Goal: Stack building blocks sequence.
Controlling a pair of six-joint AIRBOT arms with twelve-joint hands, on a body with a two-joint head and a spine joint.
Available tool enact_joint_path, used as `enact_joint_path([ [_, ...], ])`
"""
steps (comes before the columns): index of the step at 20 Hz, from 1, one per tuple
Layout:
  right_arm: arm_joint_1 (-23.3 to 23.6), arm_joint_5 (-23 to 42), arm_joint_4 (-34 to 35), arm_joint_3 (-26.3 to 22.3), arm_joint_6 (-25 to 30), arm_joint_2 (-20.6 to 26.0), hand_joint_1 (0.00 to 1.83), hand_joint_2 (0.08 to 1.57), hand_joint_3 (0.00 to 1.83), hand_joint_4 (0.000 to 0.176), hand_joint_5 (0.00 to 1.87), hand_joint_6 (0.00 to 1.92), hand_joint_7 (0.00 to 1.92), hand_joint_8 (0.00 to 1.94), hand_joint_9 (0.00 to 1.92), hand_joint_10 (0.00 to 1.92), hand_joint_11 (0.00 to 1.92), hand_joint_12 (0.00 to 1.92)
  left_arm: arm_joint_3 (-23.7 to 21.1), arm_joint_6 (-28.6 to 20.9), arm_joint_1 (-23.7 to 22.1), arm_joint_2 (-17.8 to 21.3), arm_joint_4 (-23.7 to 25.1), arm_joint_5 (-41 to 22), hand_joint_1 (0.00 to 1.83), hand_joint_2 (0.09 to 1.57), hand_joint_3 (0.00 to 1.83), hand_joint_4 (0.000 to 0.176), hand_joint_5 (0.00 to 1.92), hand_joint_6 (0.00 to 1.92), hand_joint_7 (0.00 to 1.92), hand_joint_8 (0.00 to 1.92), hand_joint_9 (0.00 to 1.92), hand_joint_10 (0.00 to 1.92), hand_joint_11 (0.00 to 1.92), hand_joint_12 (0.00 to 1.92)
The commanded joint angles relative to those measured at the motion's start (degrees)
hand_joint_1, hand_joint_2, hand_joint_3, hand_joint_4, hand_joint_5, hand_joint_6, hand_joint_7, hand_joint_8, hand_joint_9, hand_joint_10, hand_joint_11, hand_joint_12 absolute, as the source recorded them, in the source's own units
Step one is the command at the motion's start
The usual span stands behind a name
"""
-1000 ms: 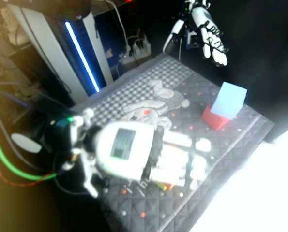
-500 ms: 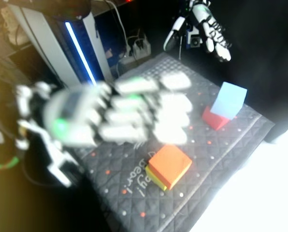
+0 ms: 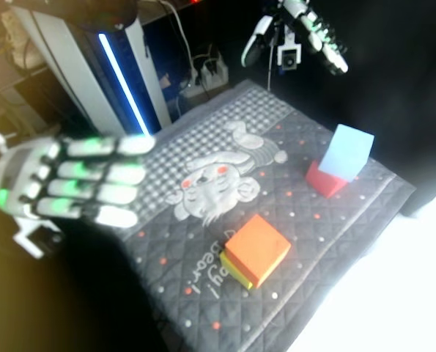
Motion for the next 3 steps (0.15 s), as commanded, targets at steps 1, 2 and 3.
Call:
enact_joint_path([
  [1,-0.83,9.99,2.81,-0.38,-0.03,1.17,0.89,0.95,0.0,0.087,0.06,0.01,0.01,0.0,0.0,0.0,0.0,0.0,-0.13,-0.75,0.05,-0.05,-0.21,-8.04,0.79,0.85,0.04,0.118,0.0,0.0,0.0,0.0,0.0,0.0,0.0,0.0],
  [2,-3.23,10.99,3.88,-1.33,-0.11,1.73,0.86,0.96,0.0,0.093,0.06,0.01,0.01,0.0,0.0,0.0,0.01,0.01,-0.27,-1.0,0.78,-0.04,-0.69,-8.68,0.77,0.86,0.04,0.124,0.0,0.0,0.0,0.0,0.0,0.0,0.0,0.0],
  [3,-5.51,11.81,4.88,-2.34,-0.14,2.35,0.79,0.96,0.0,0.113,0.06,0.01,0.0,0.0,0.0,0.0,0.0,0.0,-0.43,-1.25,1.45,-0.03,-1.1,-9.34,0.7,0.87,0.04,0.125,0.0,0.0,0.0,0.0,0.0,0.0,0.0,0.0],
])
